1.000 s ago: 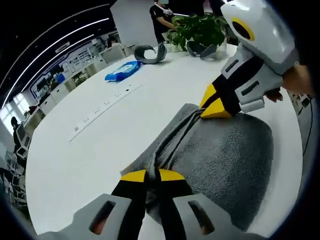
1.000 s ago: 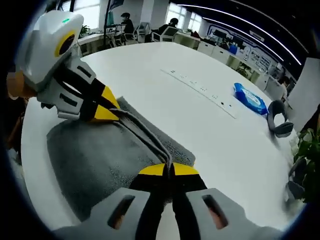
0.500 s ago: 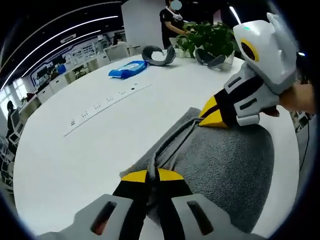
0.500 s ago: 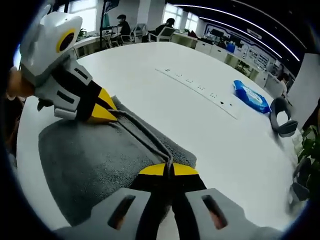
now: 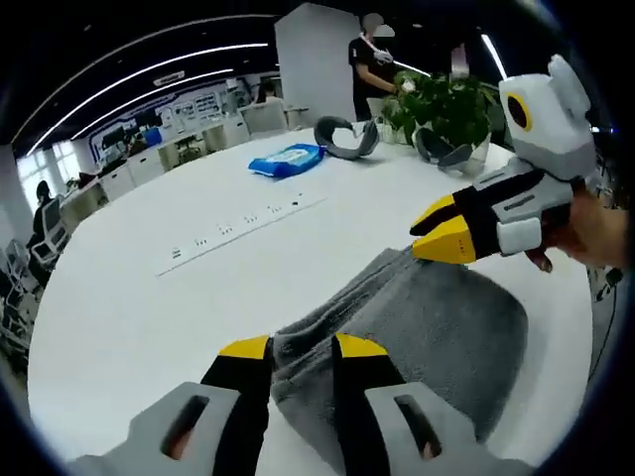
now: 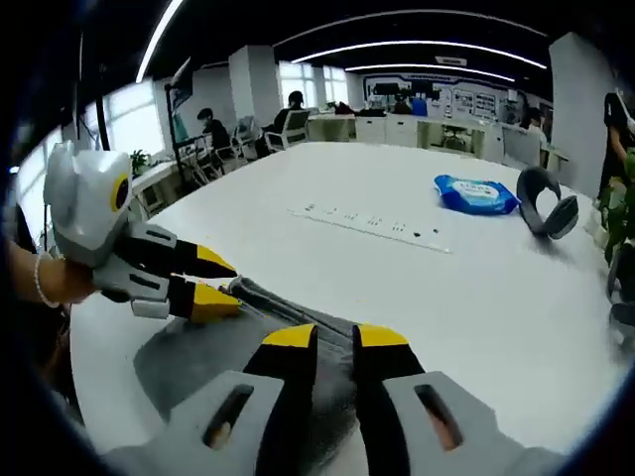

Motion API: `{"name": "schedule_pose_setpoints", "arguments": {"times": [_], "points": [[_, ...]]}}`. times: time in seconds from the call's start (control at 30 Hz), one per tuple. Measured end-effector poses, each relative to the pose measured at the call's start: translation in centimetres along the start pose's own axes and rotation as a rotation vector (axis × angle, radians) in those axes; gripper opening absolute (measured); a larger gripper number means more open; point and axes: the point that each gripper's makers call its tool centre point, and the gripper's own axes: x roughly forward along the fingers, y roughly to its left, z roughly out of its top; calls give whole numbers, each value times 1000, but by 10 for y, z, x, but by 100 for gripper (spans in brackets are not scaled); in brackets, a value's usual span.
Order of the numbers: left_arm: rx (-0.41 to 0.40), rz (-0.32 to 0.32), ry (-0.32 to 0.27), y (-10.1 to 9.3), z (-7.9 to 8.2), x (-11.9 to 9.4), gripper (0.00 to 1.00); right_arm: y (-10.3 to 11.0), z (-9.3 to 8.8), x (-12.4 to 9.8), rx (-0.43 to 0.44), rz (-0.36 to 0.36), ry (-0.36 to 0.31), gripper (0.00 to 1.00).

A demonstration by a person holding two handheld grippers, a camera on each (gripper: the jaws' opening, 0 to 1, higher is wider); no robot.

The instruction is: Fold the towel on the table until its edges align and the towel forms a compact rectangular stack.

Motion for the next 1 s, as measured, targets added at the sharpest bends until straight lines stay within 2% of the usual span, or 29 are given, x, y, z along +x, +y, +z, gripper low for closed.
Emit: {"name": "schedule_pose_setpoints", "arguments": {"times": [0.1, 0.2, 0.37, 0.53, 0.67, 0.9, 1.0], "points": [[-11, 2, -61, -2, 10, -15, 29, 9, 7, -20, -3, 3, -20, 15], [-10, 11, -85, -6, 12, -34, 32, 19, 15, -42, -30, 0, -57, 15], [-53, 25, -185, -8, 19, -71, 39, 32, 25, -73, -50, 2, -109, 21], [-115, 30, -238, -10, 16, -107, 49, 43, 27, -108, 7, 20, -177, 30], [-132, 40, -304, -14, 14, -139, 62, 47, 21, -139, 32, 8, -219, 39], [-138, 85, -349, -20, -3, -181, 73, 56, 2, -177, 28, -24, -245, 56], [-136, 88, -339, -24, -12, -192, 77, 57, -7, -188, 29, -33, -263, 64]]}}
